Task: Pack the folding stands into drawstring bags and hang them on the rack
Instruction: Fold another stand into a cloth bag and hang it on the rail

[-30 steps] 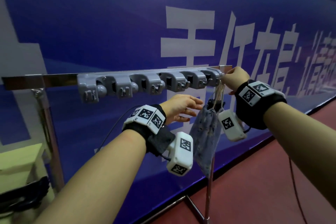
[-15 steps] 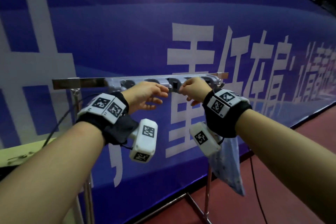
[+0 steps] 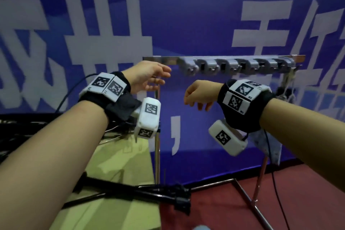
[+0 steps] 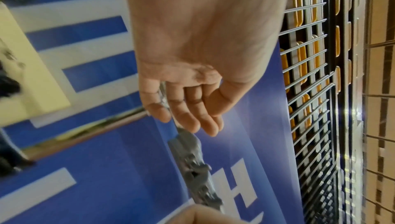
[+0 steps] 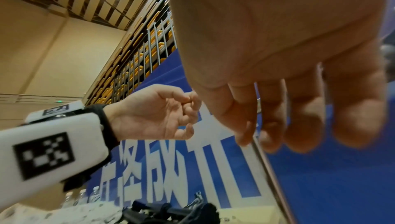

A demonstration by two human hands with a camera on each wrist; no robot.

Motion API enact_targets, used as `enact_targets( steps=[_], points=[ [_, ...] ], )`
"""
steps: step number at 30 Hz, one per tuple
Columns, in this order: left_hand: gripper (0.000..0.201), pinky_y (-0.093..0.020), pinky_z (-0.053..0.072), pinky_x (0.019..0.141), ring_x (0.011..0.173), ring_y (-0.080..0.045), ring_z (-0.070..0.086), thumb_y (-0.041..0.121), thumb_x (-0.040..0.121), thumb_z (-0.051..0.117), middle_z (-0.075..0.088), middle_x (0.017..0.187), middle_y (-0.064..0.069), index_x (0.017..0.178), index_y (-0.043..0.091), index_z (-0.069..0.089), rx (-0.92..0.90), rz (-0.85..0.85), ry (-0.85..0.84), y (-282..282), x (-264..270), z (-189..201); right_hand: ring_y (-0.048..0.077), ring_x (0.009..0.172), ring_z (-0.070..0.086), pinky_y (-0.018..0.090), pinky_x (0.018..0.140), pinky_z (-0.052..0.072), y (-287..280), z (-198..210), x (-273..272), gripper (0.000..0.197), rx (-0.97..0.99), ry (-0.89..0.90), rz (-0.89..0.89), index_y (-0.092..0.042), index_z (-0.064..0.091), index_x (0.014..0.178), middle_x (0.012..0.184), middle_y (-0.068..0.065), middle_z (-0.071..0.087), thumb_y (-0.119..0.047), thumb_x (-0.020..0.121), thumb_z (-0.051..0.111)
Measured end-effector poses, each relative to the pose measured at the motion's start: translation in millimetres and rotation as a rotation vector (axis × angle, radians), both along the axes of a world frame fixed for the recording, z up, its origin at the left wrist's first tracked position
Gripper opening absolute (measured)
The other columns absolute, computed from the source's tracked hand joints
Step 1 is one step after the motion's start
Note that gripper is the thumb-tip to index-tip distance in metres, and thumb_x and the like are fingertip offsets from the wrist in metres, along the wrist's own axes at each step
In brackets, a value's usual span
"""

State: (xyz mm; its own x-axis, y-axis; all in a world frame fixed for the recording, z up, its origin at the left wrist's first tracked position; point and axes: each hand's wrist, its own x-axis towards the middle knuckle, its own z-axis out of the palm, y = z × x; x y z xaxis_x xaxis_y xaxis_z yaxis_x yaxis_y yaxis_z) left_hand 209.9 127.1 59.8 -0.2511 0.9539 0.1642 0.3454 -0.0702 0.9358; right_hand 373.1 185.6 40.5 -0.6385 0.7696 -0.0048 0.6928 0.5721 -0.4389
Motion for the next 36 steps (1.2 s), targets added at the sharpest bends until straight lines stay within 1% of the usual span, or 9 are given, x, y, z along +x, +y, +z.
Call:
enact_targets(
  steps=[4, 7, 13, 17, 22, 26, 30, 32, 36],
  points=[
    [0.025, -0.024, 0.042, 0.065, 0.067, -0.010, 0.054, 0.006, 0.094, 0.041, 0.062, 0.087, 0.006, 0.090, 0.020, 0.060, -0.067, 0.090, 0.013, -34, -43, -21, 0.015, 0.066, 0.059, 0.029, 0.061, 0.052, -28, -14, -35, 0.019, -0.107, -0.253, 0.167, -0.011, 0.063, 0.105, 0.083, -0.003, 0.061, -0.023, 0.094, 0.052],
    [0.022, -0.023, 0.043, 0.066, 0.068, -0.009, 0.054, 0.006, 0.093, 0.043, 0.062, 0.089, 0.005, 0.092, 0.019, 0.061, -0.124, 0.150, 0.010, -59, -75, -36, 0.013, 0.069, 0.060, 0.028, 0.066, 0.050, -50, -24, -64, 0.016, -0.147, -0.399, 0.285, -0.016, 0.061, 0.103, 0.091, -0.001, 0.064, -0.024, 0.094, 0.052],
    [0.019, -0.027, 0.044, 0.074, 0.073, -0.012, 0.056, 0.009, 0.093, 0.047, 0.065, 0.094, 0.004, 0.095, 0.019, 0.063, -0.237, 0.237, 0.036, -100, -131, -57, 0.014, 0.080, 0.062, 0.033, 0.071, 0.053, -91, -36, -116, 0.021, -0.098, -0.578, 0.449, -0.017, 0.061, 0.106, 0.087, -0.006, 0.063, -0.030, 0.093, 0.052],
    [0.018, -0.024, 0.045, 0.067, 0.071, -0.011, 0.056, 0.010, 0.093, 0.047, 0.066, 0.093, 0.004, 0.095, 0.018, 0.063, -0.252, 0.317, -0.013, -117, -164, -70, 0.016, 0.081, 0.062, 0.032, 0.070, 0.054, -110, -47, -152, 0.020, -0.055, -0.693, 0.504, -0.019, 0.058, 0.105, 0.086, -0.007, 0.063, -0.032, 0.093, 0.051],
    [0.022, -0.021, 0.039, 0.060, 0.063, -0.009, 0.051, 0.012, 0.095, 0.042, 0.061, 0.085, 0.005, 0.085, 0.019, 0.060, -0.197, 0.452, -0.193, -125, -191, -100, 0.015, 0.079, 0.062, 0.033, 0.073, 0.054, -115, -49, -185, 0.023, 0.008, -0.612, 0.482, -0.017, 0.061, 0.109, 0.083, -0.008, 0.063, -0.029, 0.093, 0.050],
    [0.023, -0.022, 0.036, 0.058, 0.060, -0.008, 0.046, 0.011, 0.096, 0.039, 0.057, 0.079, 0.005, 0.082, 0.019, 0.055, -0.133, 0.527, -0.379, -124, -205, -127, 0.014, 0.071, 0.055, 0.022, 0.059, 0.045, -115, -55, -208, 0.025, 0.115, -0.529, 0.425, -0.011, 0.062, 0.110, 0.088, -0.001, 0.063, -0.024, 0.091, 0.053],
    [0.021, -0.022, 0.036, 0.057, 0.063, -0.008, 0.046, 0.011, 0.096, 0.041, 0.052, 0.078, 0.006, 0.081, 0.020, 0.053, -0.065, 0.583, -0.536, -124, -215, -141, 0.026, 0.101, 0.059, 0.029, 0.076, 0.046, -89, -60, -229, 0.037, 0.389, -0.414, 0.222, -0.010, 0.055, 0.123, 0.117, 0.011, 0.061, -0.024, 0.089, 0.055],
    [0.018, -0.022, 0.037, 0.056, 0.064, -0.008, 0.046, 0.011, 0.095, 0.043, 0.050, 0.078, 0.006, 0.082, 0.019, 0.053, -0.047, 0.583, -0.564, -122, -220, -144, 0.028, 0.105, 0.058, 0.033, 0.085, 0.049, -74, -66, -238, 0.041, 0.380, -0.402, 0.125, -0.008, 0.050, 0.126, 0.119, 0.012, 0.059, -0.025, 0.090, 0.054],
    [0.011, -0.022, 0.037, 0.056, 0.064, -0.008, 0.046, 0.014, 0.094, 0.045, 0.051, 0.079, 0.006, 0.091, 0.018, 0.055, -0.056, 0.538, -0.594, -118, -223, -147, 0.028, 0.103, 0.058, 0.033, 0.084, 0.047, -56, -84, -252, 0.039, 0.300, -0.408, 0.047, -0.008, 0.050, 0.122, 0.114, 0.012, 0.059, -0.028, 0.090, 0.053]
  ],
)
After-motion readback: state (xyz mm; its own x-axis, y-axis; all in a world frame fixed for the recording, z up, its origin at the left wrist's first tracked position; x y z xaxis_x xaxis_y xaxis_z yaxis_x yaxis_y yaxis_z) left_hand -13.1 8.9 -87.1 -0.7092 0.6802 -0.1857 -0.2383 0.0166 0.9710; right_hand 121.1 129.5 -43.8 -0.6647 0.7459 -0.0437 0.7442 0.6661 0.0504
